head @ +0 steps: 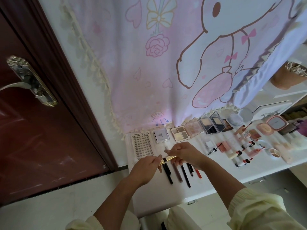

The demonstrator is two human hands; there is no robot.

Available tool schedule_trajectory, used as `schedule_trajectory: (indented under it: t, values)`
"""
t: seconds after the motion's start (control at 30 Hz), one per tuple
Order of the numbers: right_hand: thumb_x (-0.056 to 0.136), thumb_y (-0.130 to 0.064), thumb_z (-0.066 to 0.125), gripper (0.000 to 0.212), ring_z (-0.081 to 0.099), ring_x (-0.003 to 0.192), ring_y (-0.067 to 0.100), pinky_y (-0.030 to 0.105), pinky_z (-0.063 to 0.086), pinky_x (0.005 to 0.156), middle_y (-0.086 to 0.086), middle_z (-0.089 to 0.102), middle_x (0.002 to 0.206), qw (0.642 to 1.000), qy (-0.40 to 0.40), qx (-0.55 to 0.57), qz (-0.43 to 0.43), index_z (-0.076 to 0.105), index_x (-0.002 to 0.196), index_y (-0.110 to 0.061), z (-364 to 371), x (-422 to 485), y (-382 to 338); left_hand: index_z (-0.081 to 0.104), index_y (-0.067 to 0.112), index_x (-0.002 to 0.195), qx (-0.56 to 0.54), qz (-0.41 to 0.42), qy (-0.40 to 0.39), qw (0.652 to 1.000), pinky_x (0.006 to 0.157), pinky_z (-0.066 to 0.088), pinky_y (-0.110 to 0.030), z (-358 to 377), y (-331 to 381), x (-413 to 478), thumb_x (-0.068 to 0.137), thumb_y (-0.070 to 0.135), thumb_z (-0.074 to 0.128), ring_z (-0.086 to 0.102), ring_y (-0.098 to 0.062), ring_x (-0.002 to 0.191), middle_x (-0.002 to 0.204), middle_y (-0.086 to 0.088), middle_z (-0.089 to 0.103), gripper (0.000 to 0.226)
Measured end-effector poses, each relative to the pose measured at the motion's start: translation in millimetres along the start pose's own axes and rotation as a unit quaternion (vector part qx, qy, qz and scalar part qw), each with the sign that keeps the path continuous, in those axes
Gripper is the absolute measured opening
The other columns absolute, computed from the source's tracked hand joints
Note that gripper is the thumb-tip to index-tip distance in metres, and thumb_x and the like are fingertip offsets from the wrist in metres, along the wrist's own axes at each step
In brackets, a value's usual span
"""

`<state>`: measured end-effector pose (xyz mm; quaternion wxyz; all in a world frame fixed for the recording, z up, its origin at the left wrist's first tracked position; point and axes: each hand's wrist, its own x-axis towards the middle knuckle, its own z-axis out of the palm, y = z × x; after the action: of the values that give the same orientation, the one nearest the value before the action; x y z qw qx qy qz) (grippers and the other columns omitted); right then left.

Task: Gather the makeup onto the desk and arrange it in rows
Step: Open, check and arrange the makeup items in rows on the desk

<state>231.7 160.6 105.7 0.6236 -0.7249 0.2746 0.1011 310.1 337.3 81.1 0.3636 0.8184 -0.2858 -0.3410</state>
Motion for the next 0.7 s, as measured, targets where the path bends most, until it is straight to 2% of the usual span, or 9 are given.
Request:
schedule_trajectory:
  t: [0.07, 0.13, 0.23, 0.27, 0.33, 0.43, 0.57, 0.63, 0.7]
  values:
    - [0.083, -0.014, 0.075, 0.012, 0.061, 0.061, 0.018, 0.027, 0.048, 0.061, 0.014, 0.067, 0.074, 0.999, -0.008, 0.04, -0.005, 0.066, 0.08, -0.006, -2.8, 2.4, 2.6, 0.065, 0.018, 0.077, -0.007, -0.001, -0.001, 1.0, 0.081, 0.051, -0.039, 0.5, -2.2, 2.0, 0.101, 0.049, 0.031, 0.056, -0.019, 0.076, 0.085, -0.013, 0.062, 0.052]
    - [0.082, -0.016, 0.076, 0.016, 0.063, 0.065, 0.019, 0.029, 0.05, 0.066, 0.016, 0.067, 0.076, 0.998, -0.005, 0.057, -0.003, 0.068, 0.085, -0.002, -2.5, 3.8, 3.8, 0.065, 0.024, 0.073, -0.016, -0.001, 0.0, 1.0, 0.083, 0.051, -0.041, 1.4, -3.8, 3.4, 0.1, 0.05, 0.031, 0.057, -0.02, 0.079, 0.092, -0.014, 0.064, 0.051]
    - [0.087, -0.039, 0.069, 0.042, 0.063, 0.055, 0.02, 0.025, 0.049, 0.054, 0.018, 0.069, 0.072, 1.0, 0.003, -0.002, 0.021, 0.065, 0.085, 0.003, 1.5, 1.8, 0.4, 0.065, 0.025, 0.071, -0.017, 0.003, 0.001, 1.0, 0.077, 0.049, -0.036, 1.9, -5.3, 4.6, 0.1, 0.05, 0.032, 0.054, -0.014, 0.072, 0.083, -0.009, 0.062, 0.051]
    - [0.087, -0.041, 0.068, 0.045, 0.06, 0.05, 0.019, 0.023, 0.047, 0.051, 0.017, 0.068, 0.068, 1.0, 0.003, -0.02, 0.022, 0.063, 0.082, 0.004, 1.8, 1.0, -0.5, 0.065, 0.025, 0.071, -0.017, 0.003, -0.001, 1.0, 0.075, 0.049, -0.036, 2.0, -6.1, 5.2, 0.1, 0.051, 0.032, 0.052, -0.014, 0.07, 0.079, -0.008, 0.06, 0.051]
    - [0.086, -0.036, 0.071, 0.04, 0.056, 0.048, 0.017, 0.022, 0.045, 0.05, 0.015, 0.066, 0.066, 1.0, 0.003, -0.015, 0.016, 0.063, 0.082, 0.003, 0.3, 0.9, 0.2, 0.065, 0.026, 0.07, -0.023, 0.002, -0.005, 1.0, 0.078, 0.051, -0.04, 1.7, -7.8, 6.1, 0.099, 0.053, 0.033, 0.054, -0.017, 0.071, 0.082, -0.013, 0.062, 0.051]
    - [0.082, -0.021, 0.075, 0.024, 0.06, 0.059, 0.018, 0.026, 0.05, 0.06, 0.014, 0.069, 0.073, 1.0, -0.006, 0.029, 0.006, 0.067, 0.088, 0.002, -3.8, 1.4, 3.3, 0.066, 0.025, 0.072, -0.018, 0.001, -0.002, 1.0, 0.082, 0.051, -0.044, 0.3, -9.4, 7.0, 0.098, 0.054, 0.032, 0.059, -0.025, 0.077, 0.091, -0.016, 0.064, 0.052]
    - [0.083, -0.003, 0.071, 0.005, 0.065, 0.072, 0.022, 0.031, 0.052, 0.075, 0.016, 0.068, 0.08, 0.998, -0.015, 0.066, -0.004, 0.069, 0.088, -0.001, -6.5, 1.2, 7.5, 0.065, 0.024, 0.072, -0.007, -0.002, -0.004, 1.0, 0.078, 0.05, -0.043, -0.9, -8.5, 6.6, 0.099, 0.053, 0.032, 0.052, -0.015, 0.069, 0.076, -0.007, 0.057, 0.051]
    - [0.083, -0.002, 0.071, 0.005, 0.066, 0.075, 0.023, 0.031, 0.052, 0.076, 0.017, 0.068, 0.083, 0.996, -0.01, 0.088, -0.008, 0.069, 0.088, -0.002, -5.6, 0.9, 7.0, 0.065, 0.025, 0.072, -0.009, -0.001, -0.006, 1.0, 0.08, 0.051, -0.044, -0.1, -9.5, 6.8, 0.099, 0.053, 0.031, 0.053, -0.015, 0.07, 0.078, -0.008, 0.059, 0.052]
    - [0.085, -0.013, 0.072, 0.014, 0.067, 0.077, 0.024, 0.031, 0.053, 0.074, 0.015, 0.071, 0.084, 0.996, -0.009, 0.089, -0.005, 0.069, 0.092, -0.001, -3.3, 1.0, 5.7, 0.066, 0.024, 0.072, -0.012, 0.002, -0.003, 1.0, 0.082, 0.051, -0.044, 0.3, -10.9, 7.0, 0.099, 0.054, 0.032, 0.055, -0.018, 0.072, 0.085, -0.015, 0.063, 0.052]
